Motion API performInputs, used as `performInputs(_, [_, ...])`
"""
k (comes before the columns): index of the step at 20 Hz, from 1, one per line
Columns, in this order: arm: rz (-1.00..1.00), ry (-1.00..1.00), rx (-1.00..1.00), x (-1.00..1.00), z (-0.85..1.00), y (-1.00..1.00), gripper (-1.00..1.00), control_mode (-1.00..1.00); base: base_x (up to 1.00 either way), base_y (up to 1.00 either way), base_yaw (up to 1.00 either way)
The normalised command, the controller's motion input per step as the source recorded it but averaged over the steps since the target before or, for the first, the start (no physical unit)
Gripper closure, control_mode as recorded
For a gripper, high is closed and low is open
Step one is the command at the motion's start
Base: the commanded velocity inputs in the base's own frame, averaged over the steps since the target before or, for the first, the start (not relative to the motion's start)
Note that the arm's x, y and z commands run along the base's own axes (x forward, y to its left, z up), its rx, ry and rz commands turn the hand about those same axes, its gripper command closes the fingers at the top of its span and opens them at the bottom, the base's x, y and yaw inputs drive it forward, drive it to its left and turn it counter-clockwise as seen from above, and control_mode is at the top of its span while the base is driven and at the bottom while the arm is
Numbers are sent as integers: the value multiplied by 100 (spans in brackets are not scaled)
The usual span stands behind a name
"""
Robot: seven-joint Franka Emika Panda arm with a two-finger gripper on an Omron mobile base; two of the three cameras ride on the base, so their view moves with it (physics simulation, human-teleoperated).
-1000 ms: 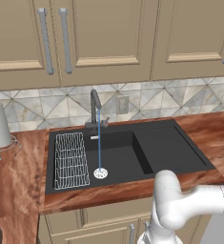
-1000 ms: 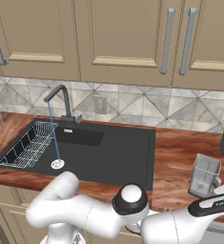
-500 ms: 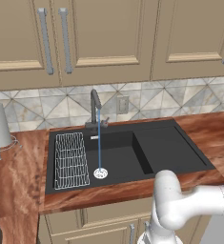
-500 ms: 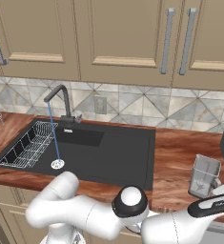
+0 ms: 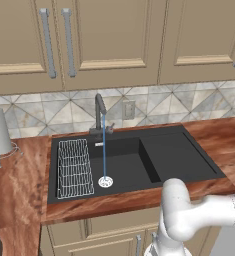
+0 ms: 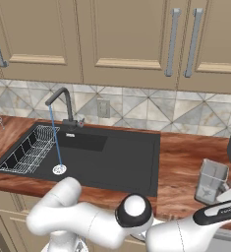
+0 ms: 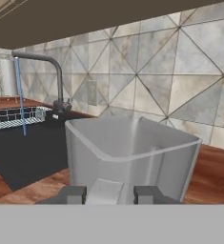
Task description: Turn on the sink faucet and place the jug under the water for a few seconds to fill it up.
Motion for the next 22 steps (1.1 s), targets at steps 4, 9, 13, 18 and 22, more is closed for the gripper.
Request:
performInputs(4, [0,0,0,10,0,2,100,-100,0,0,0])
performInputs(9, [0,0,0,3,-2,24,100,-100,0,0,0])
performInputs(13, [1,-6,0,0,2,61,100,-100,0,0,0])
performInputs(18, [3,-14,0,0,16,69,100,-100,0,0,0])
performInputs(22, [4,-15,0,-3,27,62,100,-100,0,0,0])
